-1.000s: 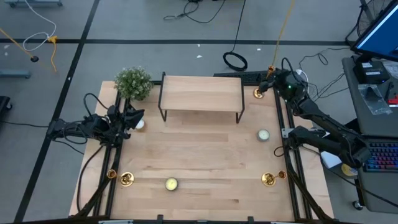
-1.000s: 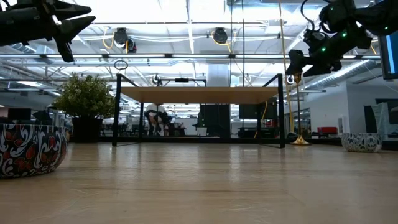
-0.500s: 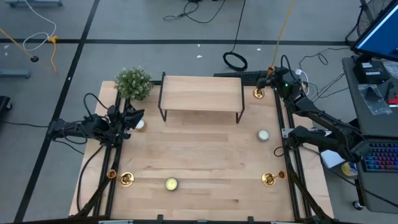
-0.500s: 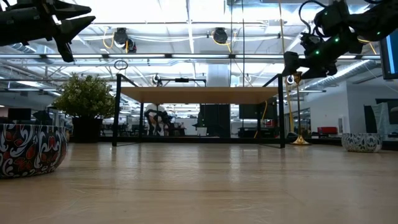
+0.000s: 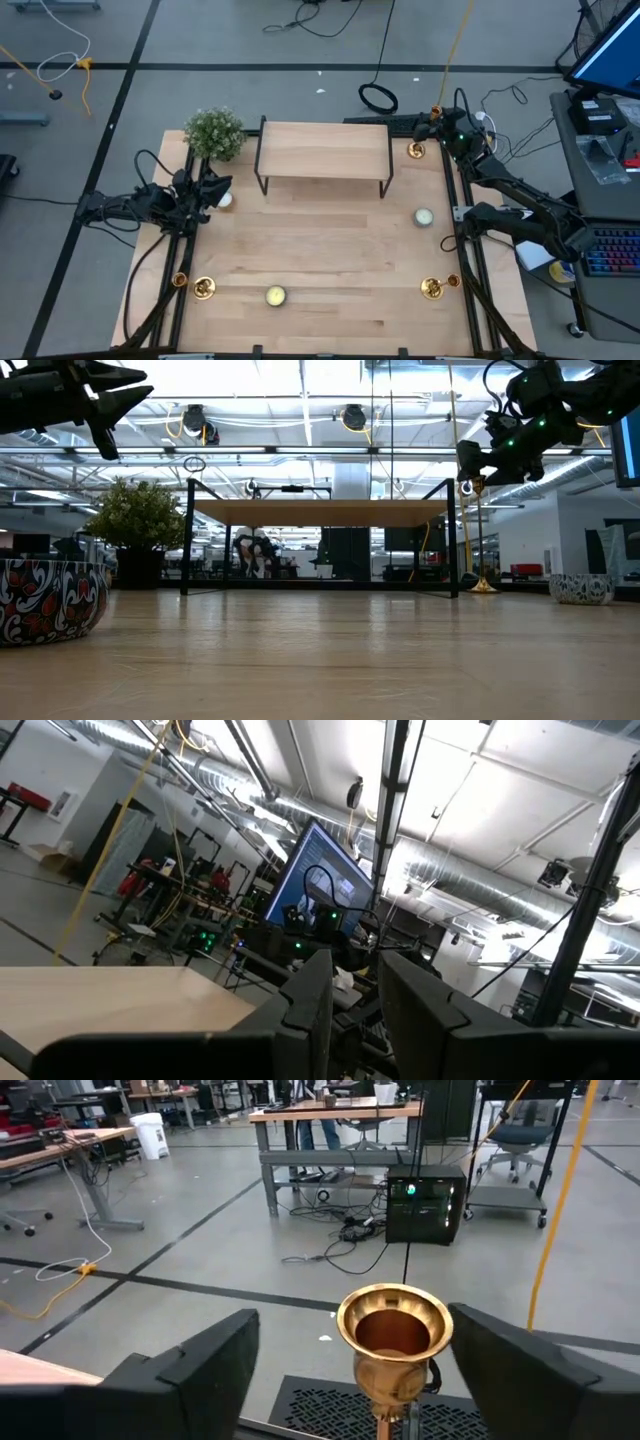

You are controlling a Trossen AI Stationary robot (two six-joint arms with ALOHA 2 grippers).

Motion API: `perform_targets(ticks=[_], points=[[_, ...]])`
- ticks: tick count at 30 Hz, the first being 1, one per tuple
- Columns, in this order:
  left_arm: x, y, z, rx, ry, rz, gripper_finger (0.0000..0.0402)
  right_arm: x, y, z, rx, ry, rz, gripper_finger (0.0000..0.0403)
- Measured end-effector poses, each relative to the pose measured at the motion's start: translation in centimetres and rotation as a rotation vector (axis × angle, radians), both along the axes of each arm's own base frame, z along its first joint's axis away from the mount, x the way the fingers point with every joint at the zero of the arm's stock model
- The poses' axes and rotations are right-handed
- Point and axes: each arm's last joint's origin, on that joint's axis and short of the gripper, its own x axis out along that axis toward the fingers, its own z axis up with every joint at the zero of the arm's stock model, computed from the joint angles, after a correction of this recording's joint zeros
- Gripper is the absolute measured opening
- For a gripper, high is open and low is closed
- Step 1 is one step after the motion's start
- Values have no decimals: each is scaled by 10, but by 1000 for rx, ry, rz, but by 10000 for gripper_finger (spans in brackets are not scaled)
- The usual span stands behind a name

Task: Pick & Place candle stick holders
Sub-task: Put the top gold candle holder on the shelf

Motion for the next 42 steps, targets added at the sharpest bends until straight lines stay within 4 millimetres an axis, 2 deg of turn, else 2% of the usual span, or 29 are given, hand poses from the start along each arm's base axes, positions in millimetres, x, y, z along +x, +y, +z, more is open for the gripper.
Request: perform_targets(ticks=[13, 18, 30, 39, 42], points=[[0, 0, 0, 0, 0, 0, 86, 0, 0, 0, 0, -2, 1, 153], [0, 0, 0, 0, 0, 0, 86, 0, 0, 0, 4, 0, 1, 110], [0, 0, 0, 0, 0, 0, 86, -1, 2, 2, -4, -32, -2, 99], [0, 0, 1, -1, -7, 0, 86, -7, 16, 30, -147, -226, 91, 97], [0, 0, 1, -1, -8, 0, 86, -11, 24, 40, -232, -226, 91, 97]])
